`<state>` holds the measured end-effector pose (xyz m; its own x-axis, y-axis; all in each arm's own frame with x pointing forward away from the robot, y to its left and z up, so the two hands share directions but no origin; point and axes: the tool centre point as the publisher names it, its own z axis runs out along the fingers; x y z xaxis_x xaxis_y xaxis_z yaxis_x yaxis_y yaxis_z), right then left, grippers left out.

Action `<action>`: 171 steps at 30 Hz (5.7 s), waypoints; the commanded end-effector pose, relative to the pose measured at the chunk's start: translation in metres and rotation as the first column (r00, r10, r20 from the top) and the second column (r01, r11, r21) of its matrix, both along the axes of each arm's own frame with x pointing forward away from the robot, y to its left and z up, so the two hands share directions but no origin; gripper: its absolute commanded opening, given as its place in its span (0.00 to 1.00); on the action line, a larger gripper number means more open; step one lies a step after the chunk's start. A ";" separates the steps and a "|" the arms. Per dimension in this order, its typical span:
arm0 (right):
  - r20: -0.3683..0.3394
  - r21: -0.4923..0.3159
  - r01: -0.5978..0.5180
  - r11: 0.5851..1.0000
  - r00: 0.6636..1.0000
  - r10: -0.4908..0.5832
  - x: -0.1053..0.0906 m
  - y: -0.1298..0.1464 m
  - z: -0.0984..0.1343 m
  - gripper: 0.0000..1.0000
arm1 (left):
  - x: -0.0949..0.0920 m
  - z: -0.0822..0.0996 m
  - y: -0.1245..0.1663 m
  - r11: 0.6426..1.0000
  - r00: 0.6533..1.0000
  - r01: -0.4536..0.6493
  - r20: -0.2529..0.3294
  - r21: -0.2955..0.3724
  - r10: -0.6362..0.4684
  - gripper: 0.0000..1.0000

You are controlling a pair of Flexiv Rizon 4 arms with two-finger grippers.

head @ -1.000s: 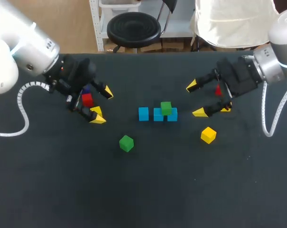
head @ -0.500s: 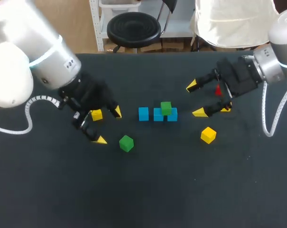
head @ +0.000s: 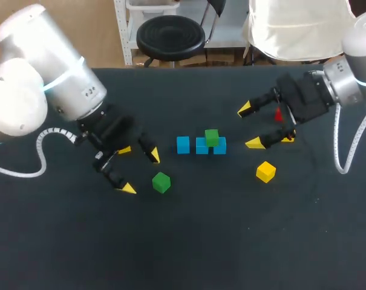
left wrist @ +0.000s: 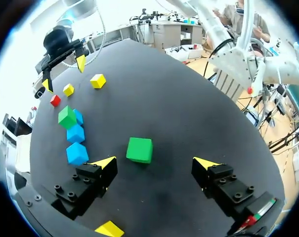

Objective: Place the blue cubes, place green cubes on the blue cubes, place the yellow cubes on the green cubes, then place the red cubes on the yellow cubes, and place purple cube on the red cubes.

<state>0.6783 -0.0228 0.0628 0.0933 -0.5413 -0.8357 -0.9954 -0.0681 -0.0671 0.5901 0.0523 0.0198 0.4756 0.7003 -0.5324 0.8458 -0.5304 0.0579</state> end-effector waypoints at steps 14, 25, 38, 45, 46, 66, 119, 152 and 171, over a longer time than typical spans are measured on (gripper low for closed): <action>0.001 0.002 0.000 1.000 1.000 0.000 0.000 0.000 0.000 1.00 | 0.019 -0.016 -0.017 0.998 0.998 0.021 -0.056 0.064 -0.017 1.00; 0.001 0.002 0.000 1.000 1.000 0.000 0.000 0.000 0.000 1.00 | 0.025 -0.027 -0.020 0.995 0.997 -0.024 -0.071 0.096 0.031 0.97; 0.001 0.002 0.000 1.000 1.000 0.000 0.000 0.000 0.000 1.00 | 0.029 -0.033 -0.018 0.996 0.994 -0.058 -0.085 0.074 0.064 0.55; 0.001 0.002 0.000 1.000 1.000 0.000 0.000 0.000 0.000 1.00 | 0.022 -0.029 -0.016 0.997 0.995 -0.042 -0.083 0.058 0.047 0.98; 0.001 0.002 0.000 1.000 1.000 0.000 0.000 0.000 0.000 1.00 | 0.021 -0.027 -0.016 0.998 0.996 -0.042 -0.081 0.055 0.047 1.00; 0.001 0.002 0.000 1.000 1.000 0.000 0.000 0.000 0.000 1.00 | 0.003 -0.020 -0.029 0.994 0.993 0.103 -0.059 0.020 -0.102 0.50; 0.001 0.002 0.000 1.000 1.000 0.000 0.000 0.000 0.000 1.00 | 0.036 -0.024 -0.006 0.834 0.835 -0.549 -0.014 0.061 0.551 0.00; 0.001 0.002 0.000 1.000 1.000 0.000 0.000 0.000 0.000 1.00 | 0.038 -0.019 -0.010 0.918 0.913 -0.396 -0.112 -0.009 0.393 0.66; 0.001 0.002 0.000 1.000 1.000 0.000 0.000 0.000 0.000 1.00 | 0.040 -0.021 -0.012 0.912 0.907 -0.411 -0.098 0.000 0.409 0.50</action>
